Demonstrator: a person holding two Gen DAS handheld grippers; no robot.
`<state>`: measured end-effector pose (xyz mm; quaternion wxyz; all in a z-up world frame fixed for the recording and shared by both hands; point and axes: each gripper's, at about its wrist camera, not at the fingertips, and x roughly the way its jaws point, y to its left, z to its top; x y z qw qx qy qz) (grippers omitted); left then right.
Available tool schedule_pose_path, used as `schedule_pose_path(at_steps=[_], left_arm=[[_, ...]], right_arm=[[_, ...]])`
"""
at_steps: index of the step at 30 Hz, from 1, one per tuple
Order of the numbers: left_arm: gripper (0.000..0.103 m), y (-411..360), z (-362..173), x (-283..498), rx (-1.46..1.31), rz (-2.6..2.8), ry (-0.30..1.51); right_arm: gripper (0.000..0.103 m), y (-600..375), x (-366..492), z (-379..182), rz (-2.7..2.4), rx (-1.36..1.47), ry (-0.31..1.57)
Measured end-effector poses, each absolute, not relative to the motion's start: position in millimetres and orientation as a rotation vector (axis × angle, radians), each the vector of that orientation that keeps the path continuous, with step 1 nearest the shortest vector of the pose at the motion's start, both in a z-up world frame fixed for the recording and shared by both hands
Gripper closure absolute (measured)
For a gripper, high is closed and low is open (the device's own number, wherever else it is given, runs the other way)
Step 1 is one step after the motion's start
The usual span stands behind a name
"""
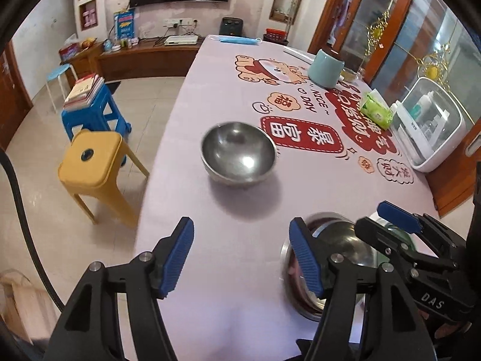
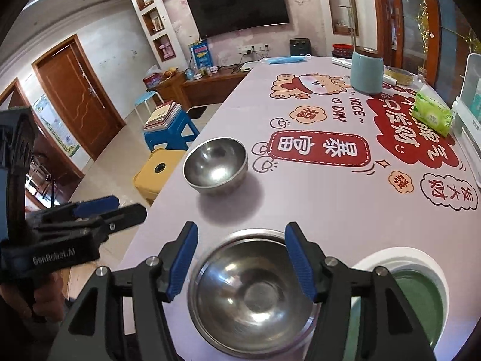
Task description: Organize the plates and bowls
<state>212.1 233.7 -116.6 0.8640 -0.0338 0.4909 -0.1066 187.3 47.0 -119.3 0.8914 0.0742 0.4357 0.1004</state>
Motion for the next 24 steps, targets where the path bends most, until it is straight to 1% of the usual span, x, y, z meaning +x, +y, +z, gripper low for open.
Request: schedule_pose_path(at_steps=[6,16,24], left_arm=[[0.032,255,-114,249,0.003,-0.262,1.028],[0.030,269,-131,303,0.101,-0.360,1.094],[0.030,272,-146,339,0.107,-0.407,1.123]], right_arm=[[0.042,62,198,-124,0.132,0.209,0.881],[0.042,74,230,-140,-0.021,0.435,0.879],[0.042,82,256,-155,-0.110,0.457,0.885]])
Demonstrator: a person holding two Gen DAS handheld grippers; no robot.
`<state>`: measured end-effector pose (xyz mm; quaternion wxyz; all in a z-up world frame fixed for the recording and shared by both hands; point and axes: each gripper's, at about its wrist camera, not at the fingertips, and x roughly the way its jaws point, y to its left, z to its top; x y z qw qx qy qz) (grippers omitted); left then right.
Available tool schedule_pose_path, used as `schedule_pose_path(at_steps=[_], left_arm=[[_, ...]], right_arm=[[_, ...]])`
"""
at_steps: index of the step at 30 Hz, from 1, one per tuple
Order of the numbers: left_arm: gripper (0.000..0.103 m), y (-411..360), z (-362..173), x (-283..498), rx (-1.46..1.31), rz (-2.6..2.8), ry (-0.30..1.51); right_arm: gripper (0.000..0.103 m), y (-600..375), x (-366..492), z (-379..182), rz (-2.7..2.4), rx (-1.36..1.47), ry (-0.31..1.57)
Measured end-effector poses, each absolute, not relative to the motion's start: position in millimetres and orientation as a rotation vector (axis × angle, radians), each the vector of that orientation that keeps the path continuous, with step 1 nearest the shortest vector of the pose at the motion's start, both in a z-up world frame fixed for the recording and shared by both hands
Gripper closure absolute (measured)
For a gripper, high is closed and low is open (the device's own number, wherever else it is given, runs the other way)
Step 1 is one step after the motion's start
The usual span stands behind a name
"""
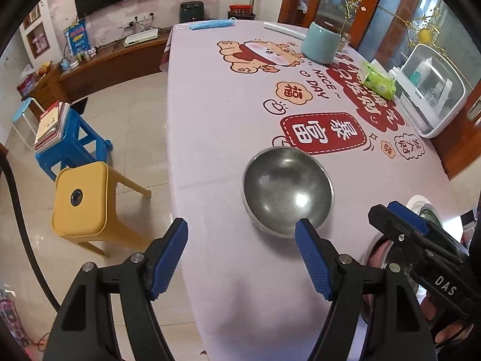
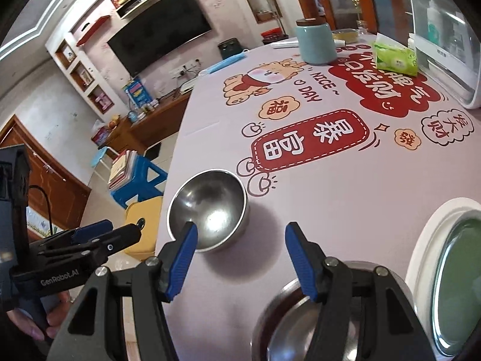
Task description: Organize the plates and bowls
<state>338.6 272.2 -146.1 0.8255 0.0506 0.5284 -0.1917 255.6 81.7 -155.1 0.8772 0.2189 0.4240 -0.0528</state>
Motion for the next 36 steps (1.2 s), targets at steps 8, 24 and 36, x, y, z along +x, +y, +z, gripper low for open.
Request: schedule_pose_path(at_steps=[8,24,36], left_arm=[[0.030,267,-172,372,0.113,-0.441,1.170],[0.041,257,-230,397,0.058,-0.471,1.268],[0.084,247,-234,399,0.010,-0.514,1.268]], right_arm=[[0.042,97,277,-173,-0.131,0.385,0.925],[0.062,109,299,-207,-0.090,0.355,1.004],[0.080,110,299,-207,-0.080,0.356,0.985]])
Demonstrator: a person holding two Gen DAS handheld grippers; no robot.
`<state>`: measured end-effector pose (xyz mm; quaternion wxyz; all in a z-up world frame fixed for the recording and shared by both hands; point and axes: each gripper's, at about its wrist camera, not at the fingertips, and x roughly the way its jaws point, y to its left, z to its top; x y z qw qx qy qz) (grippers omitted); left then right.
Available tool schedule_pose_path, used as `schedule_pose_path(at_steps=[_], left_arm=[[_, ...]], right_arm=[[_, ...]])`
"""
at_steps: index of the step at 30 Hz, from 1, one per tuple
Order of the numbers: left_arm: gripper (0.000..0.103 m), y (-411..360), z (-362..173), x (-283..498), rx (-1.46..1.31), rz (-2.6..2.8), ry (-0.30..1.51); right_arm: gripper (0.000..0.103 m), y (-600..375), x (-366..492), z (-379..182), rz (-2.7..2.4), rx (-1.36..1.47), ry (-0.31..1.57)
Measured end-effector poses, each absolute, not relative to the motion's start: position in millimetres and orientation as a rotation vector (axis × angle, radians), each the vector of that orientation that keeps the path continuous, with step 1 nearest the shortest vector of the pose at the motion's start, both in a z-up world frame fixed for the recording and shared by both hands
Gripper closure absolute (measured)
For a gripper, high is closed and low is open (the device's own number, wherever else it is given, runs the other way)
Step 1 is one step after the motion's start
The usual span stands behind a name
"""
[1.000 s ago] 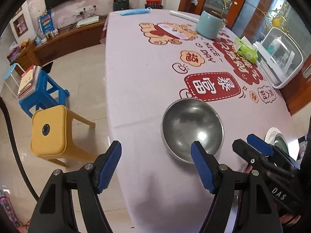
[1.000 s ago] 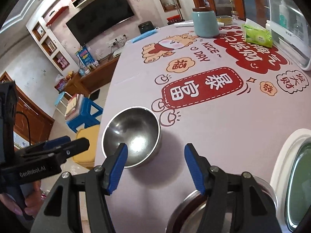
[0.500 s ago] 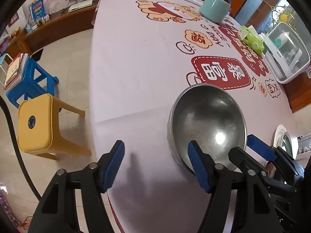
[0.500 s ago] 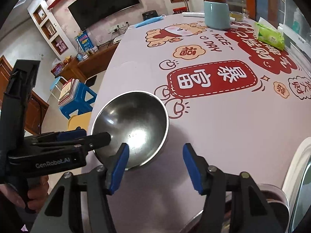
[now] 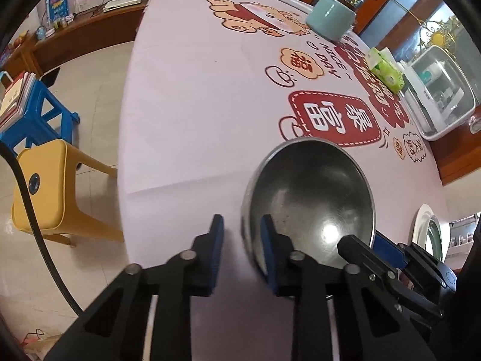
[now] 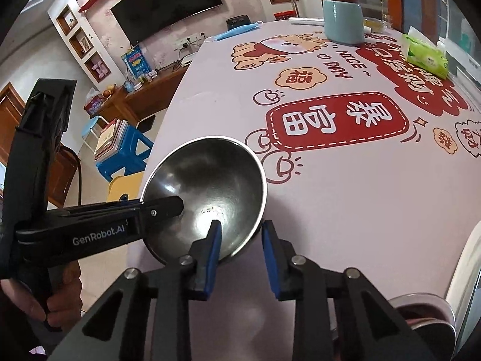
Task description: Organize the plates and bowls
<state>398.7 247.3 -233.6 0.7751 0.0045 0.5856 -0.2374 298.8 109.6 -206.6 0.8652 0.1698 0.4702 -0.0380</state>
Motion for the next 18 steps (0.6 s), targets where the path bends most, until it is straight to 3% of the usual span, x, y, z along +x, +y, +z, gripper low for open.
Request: schedule_pose_path(at_steps=[5,18], left_arm=[[0.089,243,-233,392,0.042,-0.521,1.269],[0.088,258,-235,363,0.022,-0.493,1.368]], right_arm=[[0.085,109,297,-206,-0.089,0.360,0.987],[0.094,111,289,-198,-0.086,0.354,0.981]])
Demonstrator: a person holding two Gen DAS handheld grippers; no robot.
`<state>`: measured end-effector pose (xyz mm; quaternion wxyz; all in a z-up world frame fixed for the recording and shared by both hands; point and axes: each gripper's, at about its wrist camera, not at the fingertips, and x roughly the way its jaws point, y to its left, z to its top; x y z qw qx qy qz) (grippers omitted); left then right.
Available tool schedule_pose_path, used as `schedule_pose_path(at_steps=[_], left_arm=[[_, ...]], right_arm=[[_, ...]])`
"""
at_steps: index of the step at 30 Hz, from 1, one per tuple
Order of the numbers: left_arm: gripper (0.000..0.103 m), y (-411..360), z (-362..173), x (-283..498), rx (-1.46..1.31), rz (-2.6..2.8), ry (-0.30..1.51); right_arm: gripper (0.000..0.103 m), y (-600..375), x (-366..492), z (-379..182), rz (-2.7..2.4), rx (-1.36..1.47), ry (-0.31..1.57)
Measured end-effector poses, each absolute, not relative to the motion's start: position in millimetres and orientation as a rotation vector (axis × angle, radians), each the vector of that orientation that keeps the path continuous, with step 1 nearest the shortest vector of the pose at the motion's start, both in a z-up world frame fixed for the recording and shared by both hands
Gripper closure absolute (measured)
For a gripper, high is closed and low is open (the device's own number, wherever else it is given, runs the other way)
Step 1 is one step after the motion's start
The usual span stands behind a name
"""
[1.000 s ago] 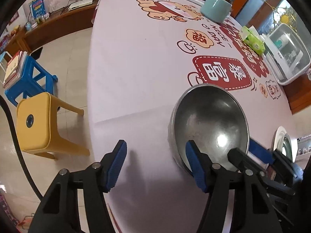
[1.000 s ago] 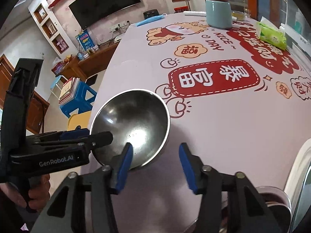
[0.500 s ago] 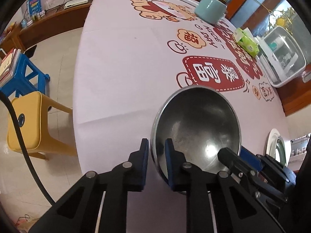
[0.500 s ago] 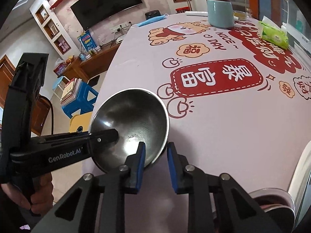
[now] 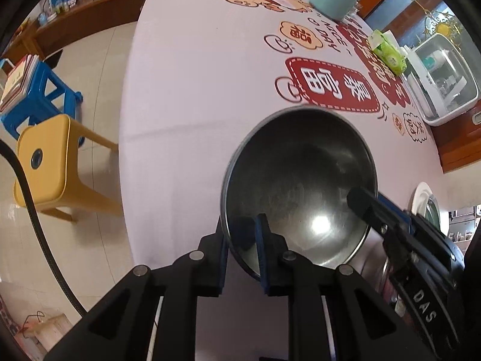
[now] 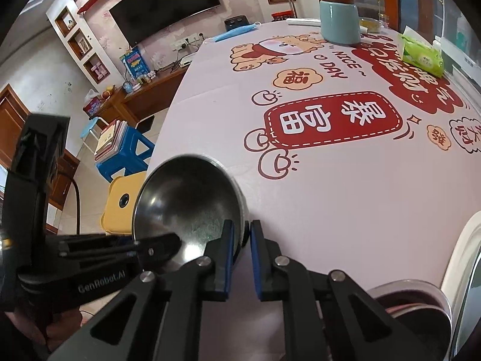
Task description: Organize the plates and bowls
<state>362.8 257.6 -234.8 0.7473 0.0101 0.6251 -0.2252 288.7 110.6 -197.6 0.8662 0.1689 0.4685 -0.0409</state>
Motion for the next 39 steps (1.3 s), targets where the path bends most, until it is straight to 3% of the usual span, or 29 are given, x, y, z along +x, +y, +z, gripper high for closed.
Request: schedule_pose_path(at_steps=[21,39], left_arm=[[0.088,266,-177,283,0.034,-0.552,1.237],[0.088,205,-157,230,0.200,-0.762,1.190]], right_arm=[[0.095,104,221,-147,-0.013,0.314,0.811],[0.094,64,139,-135,-0.112,0.325,0.726]])
